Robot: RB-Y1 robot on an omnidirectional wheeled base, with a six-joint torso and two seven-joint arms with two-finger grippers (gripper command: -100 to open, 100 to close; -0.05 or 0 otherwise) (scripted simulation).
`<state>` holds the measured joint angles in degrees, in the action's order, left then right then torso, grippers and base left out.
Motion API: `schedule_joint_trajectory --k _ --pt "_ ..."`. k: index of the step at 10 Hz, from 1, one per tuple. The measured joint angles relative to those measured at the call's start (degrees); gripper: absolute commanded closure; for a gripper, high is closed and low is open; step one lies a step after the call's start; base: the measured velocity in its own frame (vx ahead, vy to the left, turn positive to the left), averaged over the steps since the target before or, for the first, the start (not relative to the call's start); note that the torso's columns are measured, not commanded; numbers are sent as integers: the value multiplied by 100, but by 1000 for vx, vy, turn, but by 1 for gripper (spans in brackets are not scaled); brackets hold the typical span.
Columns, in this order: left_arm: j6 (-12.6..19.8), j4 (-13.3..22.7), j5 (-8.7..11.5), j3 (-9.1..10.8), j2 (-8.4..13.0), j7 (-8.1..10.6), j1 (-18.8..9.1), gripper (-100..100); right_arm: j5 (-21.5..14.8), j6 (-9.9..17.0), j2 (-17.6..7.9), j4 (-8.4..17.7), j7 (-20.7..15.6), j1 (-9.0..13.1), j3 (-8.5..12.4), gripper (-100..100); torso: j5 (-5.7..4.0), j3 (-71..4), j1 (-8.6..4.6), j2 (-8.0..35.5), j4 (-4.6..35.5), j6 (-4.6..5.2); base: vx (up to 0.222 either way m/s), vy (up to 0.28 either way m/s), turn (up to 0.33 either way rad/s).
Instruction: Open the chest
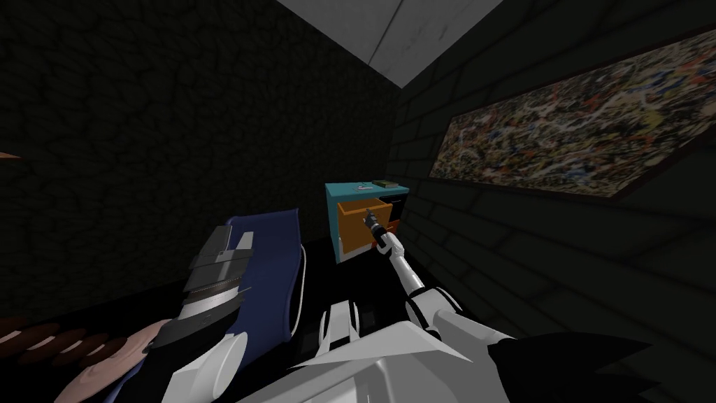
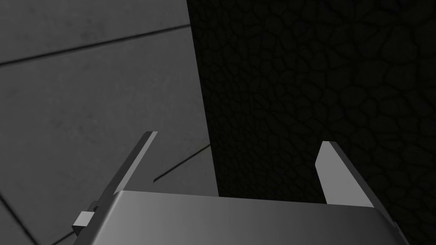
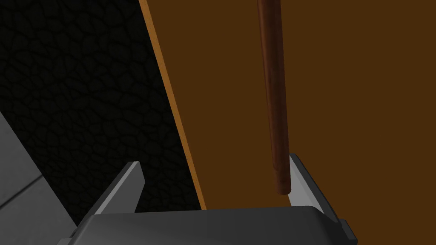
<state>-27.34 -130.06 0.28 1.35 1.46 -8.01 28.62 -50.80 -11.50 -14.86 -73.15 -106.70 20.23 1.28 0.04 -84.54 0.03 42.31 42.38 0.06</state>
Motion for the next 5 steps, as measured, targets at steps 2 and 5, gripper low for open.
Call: schedule_joint_trajectory --k 2,5 --pt "0 0 0 0 0 0 0 0 0 -2 3 5 -2 -8 -3 0 -1 -2 0 -2 -5 -5 0 0 0" --pt "0 0 0 0 0 0 0 0 -1 -1 3 7 -2 -10 -3 0 -3 -2 -2 -1 -8 -6 0 0 0"
